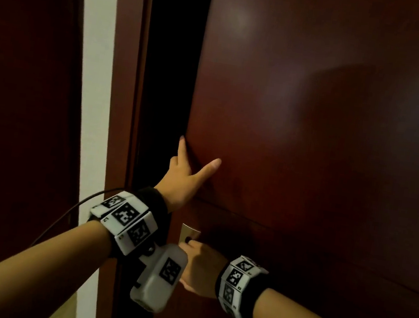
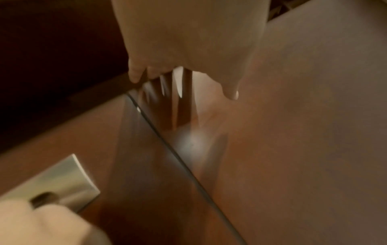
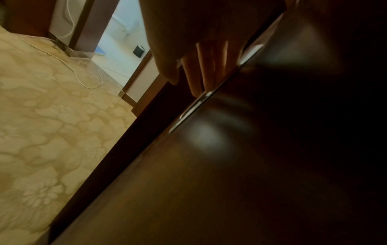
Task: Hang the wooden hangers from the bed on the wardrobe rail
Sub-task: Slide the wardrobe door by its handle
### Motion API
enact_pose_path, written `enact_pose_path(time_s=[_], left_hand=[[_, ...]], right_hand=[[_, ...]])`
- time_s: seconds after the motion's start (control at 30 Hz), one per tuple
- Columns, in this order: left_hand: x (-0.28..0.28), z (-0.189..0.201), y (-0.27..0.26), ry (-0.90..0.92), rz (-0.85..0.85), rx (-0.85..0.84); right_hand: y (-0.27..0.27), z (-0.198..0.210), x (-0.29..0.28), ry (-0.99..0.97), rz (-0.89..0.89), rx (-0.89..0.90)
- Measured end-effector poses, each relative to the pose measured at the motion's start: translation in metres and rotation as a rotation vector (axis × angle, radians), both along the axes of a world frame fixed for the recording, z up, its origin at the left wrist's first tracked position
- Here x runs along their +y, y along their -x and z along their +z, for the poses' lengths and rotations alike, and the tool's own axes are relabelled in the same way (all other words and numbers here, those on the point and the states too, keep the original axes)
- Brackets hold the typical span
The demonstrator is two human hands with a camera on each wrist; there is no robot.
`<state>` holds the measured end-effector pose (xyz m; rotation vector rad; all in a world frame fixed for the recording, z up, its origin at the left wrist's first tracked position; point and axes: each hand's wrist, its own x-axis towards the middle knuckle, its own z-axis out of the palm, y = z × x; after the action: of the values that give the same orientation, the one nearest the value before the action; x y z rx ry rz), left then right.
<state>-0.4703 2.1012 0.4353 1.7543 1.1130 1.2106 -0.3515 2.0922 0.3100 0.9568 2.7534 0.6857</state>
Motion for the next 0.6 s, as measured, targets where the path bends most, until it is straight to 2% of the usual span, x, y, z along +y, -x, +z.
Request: enact_pose_path(time_s=[0.1, 0.2, 0.37, 0.43, 0.6], left_hand=[[0.01, -0.003, 0.004, -0.01, -0.047, -0.005], [0.008, 0.0, 0.006, 0.006, -0.068, 0.03], [-0.002, 0.002, 0.005, 0.032, -0.011, 0.102], [-0.005, 0.002, 0.005, 0.029, -0.004, 0.118], [-0.01, 0.004, 0.003, 0.03, -0.026, 0.144]], right_hand=[[-0.004, -0.005, 0.003, 0.008, -0.004, -0.047], [0.0, -0.01, 0.005, -0.054, -0.032, 0.031], [0.008, -0.014, 0.003, -0.068, -0.13, 0.188], [0.009, -0.013, -0.001, -0.099, -0.156, 0.191], [0.005, -0.02, 0.0, -0.03, -0.232, 0.292]])
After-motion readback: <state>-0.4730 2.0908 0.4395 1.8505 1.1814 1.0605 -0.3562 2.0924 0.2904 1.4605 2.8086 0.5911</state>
